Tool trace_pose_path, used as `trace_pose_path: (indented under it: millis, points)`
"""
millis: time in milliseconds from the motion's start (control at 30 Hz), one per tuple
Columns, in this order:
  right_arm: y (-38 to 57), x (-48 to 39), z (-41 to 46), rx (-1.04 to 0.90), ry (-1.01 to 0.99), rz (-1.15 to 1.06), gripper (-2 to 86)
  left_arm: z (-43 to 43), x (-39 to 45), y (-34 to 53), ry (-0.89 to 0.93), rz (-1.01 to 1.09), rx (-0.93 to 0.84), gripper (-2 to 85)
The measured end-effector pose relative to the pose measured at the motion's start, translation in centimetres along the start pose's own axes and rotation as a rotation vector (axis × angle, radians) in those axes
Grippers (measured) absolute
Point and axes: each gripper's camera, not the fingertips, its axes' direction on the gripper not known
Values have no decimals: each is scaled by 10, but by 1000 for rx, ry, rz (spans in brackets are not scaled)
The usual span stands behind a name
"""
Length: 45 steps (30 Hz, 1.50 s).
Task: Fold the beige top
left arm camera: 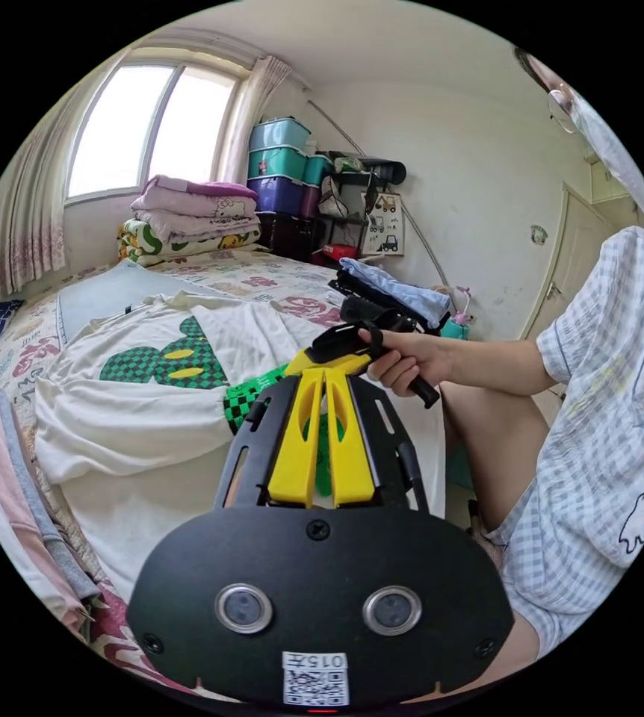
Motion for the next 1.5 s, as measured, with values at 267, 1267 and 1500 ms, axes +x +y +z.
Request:
trace_pose_path:
  millis: [267,1267,1500]
  points:
    - [7,-14,-15,99,96,-85,6,-4,-18,-2,-102,-5,-20,16]
    - [92,113,105,266,699,-184,58,86,-240,-99,-475,-20,-782,102]
    - [-66,173,237,130,737,-425,77,129,-269,-83,-387,-77,-774,92]
